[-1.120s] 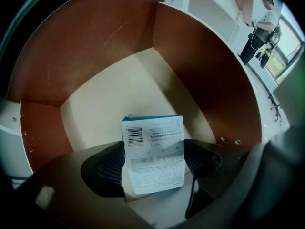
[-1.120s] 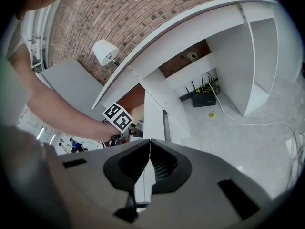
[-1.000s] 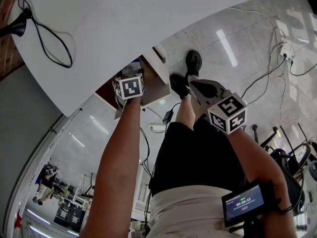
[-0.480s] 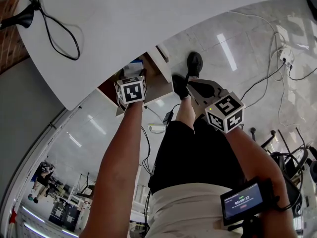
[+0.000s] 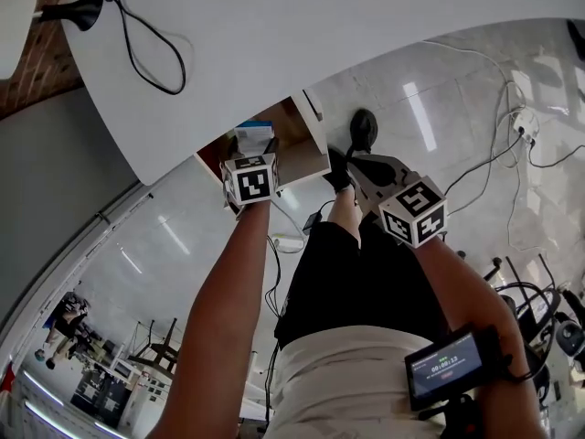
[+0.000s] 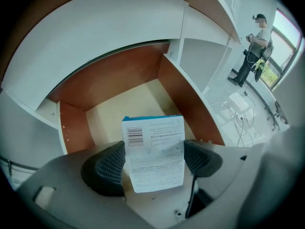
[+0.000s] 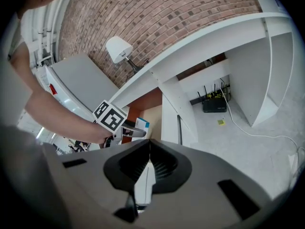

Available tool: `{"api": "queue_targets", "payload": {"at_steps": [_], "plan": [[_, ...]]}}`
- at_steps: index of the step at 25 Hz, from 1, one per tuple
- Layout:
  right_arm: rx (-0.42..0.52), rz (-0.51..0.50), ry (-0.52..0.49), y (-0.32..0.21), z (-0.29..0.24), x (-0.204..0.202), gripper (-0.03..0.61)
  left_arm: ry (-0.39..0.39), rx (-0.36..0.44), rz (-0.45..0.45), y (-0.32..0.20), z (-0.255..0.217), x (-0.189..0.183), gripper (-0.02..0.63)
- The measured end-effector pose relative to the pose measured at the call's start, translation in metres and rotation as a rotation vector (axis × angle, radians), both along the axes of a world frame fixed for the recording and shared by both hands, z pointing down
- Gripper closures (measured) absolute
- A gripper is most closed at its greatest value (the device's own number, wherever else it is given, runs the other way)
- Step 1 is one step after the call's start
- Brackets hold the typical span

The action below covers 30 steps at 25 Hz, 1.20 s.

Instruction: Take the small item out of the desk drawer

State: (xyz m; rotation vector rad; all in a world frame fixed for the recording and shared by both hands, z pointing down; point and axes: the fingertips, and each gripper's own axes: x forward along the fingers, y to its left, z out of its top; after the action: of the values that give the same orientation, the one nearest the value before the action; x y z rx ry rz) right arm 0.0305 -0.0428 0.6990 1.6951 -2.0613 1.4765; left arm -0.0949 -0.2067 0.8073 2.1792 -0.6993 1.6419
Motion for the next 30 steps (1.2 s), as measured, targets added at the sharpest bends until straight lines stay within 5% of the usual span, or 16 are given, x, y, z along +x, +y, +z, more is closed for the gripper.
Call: {"api": "queue_targets", "payload": {"at_steps": [30], "plan": [[0.017, -0.057, 0.066, -0.011, -0.062, -0.012, 0.572, 0.205, 0.005, -0.138, 0.015, -0.118, -0.020, 0.229]]}}
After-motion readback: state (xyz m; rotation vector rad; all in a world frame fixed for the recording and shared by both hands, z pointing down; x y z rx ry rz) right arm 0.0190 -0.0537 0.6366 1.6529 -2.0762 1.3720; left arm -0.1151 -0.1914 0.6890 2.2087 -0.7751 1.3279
